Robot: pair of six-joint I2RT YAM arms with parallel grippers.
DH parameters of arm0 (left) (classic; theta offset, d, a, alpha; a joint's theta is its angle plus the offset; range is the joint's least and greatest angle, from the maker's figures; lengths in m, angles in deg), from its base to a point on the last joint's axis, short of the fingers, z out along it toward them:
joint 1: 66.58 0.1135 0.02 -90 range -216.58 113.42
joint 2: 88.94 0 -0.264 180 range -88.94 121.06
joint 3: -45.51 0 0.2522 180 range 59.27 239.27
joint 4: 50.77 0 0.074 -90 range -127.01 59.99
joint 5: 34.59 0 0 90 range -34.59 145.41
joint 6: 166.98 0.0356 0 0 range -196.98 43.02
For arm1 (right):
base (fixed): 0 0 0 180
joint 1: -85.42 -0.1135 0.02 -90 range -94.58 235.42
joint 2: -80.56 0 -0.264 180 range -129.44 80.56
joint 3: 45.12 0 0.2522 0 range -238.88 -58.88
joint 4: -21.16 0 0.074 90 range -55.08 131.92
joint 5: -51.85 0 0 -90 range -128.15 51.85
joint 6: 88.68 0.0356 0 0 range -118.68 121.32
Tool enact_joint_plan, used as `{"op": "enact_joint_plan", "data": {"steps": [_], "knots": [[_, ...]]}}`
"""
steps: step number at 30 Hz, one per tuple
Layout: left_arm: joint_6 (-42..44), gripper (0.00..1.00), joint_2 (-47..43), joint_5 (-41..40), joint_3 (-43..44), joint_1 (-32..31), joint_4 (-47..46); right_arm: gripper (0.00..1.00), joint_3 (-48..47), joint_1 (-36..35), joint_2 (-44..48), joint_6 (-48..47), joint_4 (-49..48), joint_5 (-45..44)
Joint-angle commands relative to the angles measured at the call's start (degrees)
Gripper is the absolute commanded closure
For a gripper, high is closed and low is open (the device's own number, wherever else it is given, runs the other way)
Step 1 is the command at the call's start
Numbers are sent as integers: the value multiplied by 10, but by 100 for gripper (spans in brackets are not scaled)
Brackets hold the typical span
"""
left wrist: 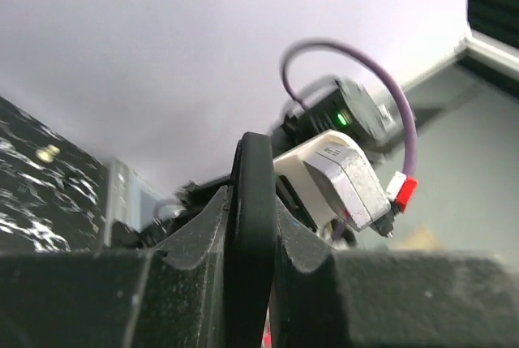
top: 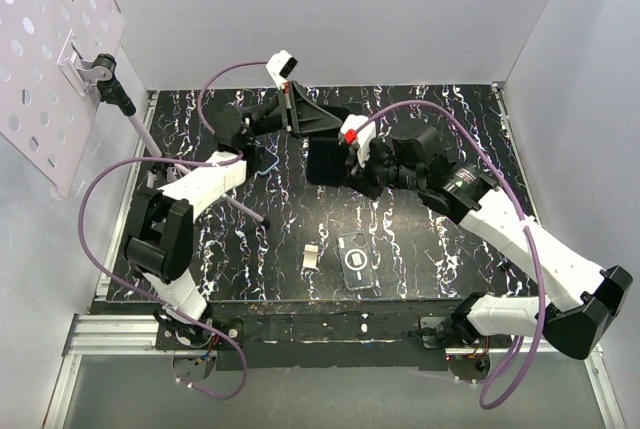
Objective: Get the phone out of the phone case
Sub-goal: Remove the phone case from the phone.
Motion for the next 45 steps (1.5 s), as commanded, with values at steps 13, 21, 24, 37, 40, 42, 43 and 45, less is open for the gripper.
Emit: {"op": "enact_joint_plan", "data": {"steps": [13,21,24,37,40,42,43,45], "knots": [[196,100,-200,-328,-146,47,366,41,80,90,110,489,-68,61],[189,100,-235,-347,-175,47,374,53,126,117,123,714,-261,211],[181,100,-238,-343,-177,47,366,52,121,118,107,725,-272,201],[155,100,-234,-327,-173,46,341,54,105,120,54,702,-262,156],[153,100,-234,-325,-173,45,341,54,99,121,56,682,-231,136],[154,100,-237,-324,-171,45,342,53,100,121,56,680,-233,136],[154,100,-236,-324,-169,44,343,53,100,121,55,680,-236,137],[154,100,-234,-324,-167,41,340,53,100,121,49,681,-241,142]]}}
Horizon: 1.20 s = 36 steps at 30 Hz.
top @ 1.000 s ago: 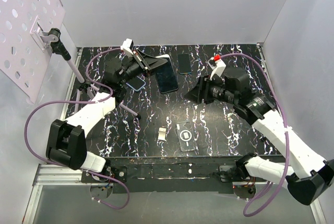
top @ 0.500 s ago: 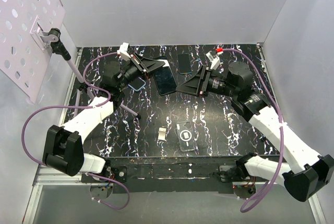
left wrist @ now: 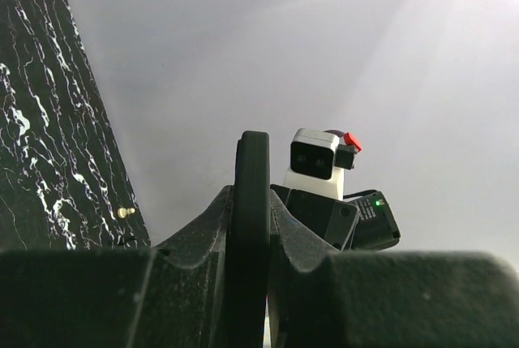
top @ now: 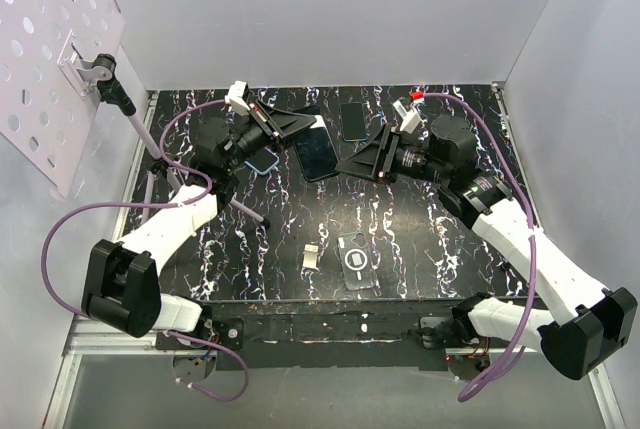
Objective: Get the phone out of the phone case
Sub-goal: Remove the phone case from the phone.
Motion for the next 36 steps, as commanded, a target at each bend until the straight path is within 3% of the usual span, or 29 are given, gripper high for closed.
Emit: {"op": "enact_joint_plan", "data": {"steps": [1,7,11,18,36], "knots": [[-13,100,-25,2,17,-5,-36,53,-15,2,-7,-12,-17,0],[-17,100,-18,2,20,-11,-41,55,-19,2,-12,1,-49,15],[-2,100,-21,2,25,-11,-24,55,-28,1,8,-23,5,-14],[-8,100,-15,2,18,-11,-34,55,-35,1,18,-24,12,-16],[-40,100,-6,9,25,-21,-69,57,4,1,-27,-1,-39,12]]}}
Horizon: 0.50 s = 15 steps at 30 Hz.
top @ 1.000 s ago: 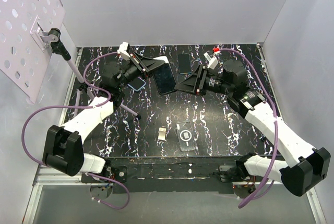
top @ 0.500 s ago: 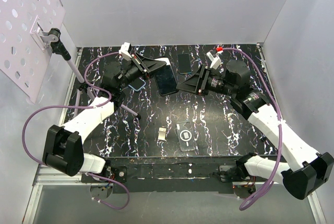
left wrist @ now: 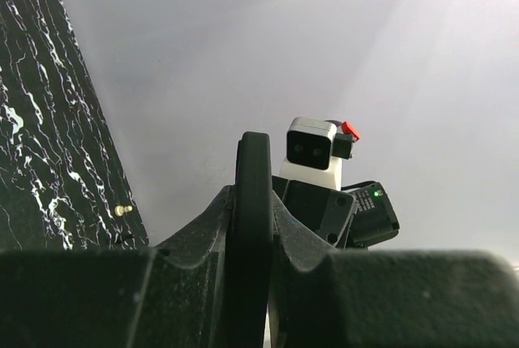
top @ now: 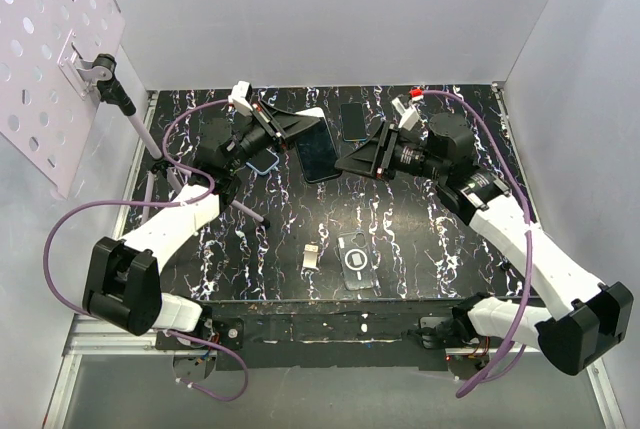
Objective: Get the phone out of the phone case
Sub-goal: Remove the phone case from the phone.
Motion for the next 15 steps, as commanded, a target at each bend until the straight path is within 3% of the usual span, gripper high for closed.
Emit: {"op": "enact_joint_plan", "data": {"steps": [1,5,10,15], "knots": [[-49,100,-10,11,26,-13,-67,57,18,0,-16,1,-38,12],[-91,100,-13,17,24,-16,-105,58,29,-1,-34,-6,-38,29],[-127,100,-19,16,24,-37,-126,59,36,-1,-56,10,-105,71],[-118,100,2,17,31,-99,-135,69,-4,-1,-87,46,-159,118]]}}
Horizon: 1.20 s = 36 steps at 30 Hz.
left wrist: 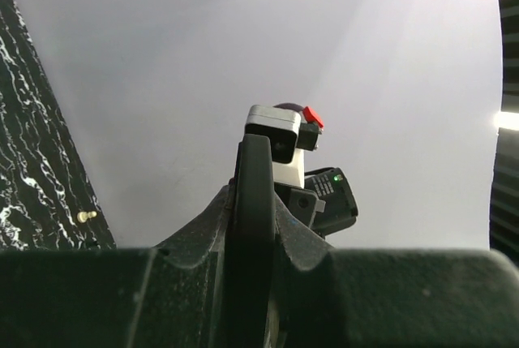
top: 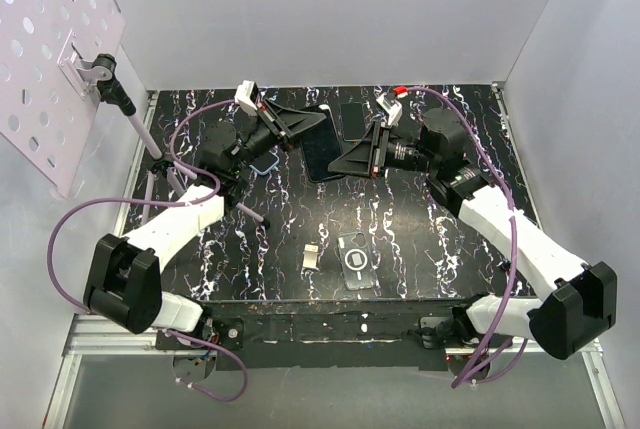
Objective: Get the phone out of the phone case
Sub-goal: Remove the phone case from the phone.
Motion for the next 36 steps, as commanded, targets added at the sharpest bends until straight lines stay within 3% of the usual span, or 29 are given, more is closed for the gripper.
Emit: {"op": "enact_joint_plan", "data": {"steps": [1,4,6,7,9,11,15,19,22,27,32,34,36], "knots": [[-58,100,0,31,33,-84,-85,73,-22,-6,-40,27,-64,20],[1,100,0,51,39,-92,-62,87,-8,-5,-31,63,-106,37],[65,100,-13,70,50,-92,24,99,12,-3,-18,88,-129,41],[99,93,-21,74,54,-92,55,99,24,1,-12,102,-144,42],[149,57,-37,72,57,-91,115,99,43,5,2,127,-178,45],[194,29,-56,70,53,-87,162,99,56,17,13,150,-204,51],[277,10,-101,70,39,-79,238,99,70,49,45,168,-212,61],[328,10,-145,65,12,-76,264,99,79,69,73,175,-205,76],[333,16,-155,91,-2,-76,243,99,86,74,90,169,-185,75],[345,43,-148,98,7,-75,244,99,87,74,100,172,-191,94],[339,62,-122,136,27,-76,212,99,85,74,115,154,-155,76],[333,63,-114,158,26,-75,190,99,88,74,116,151,-148,71],[331,56,-115,171,28,-76,187,99,91,74,117,151,-144,66]]}}
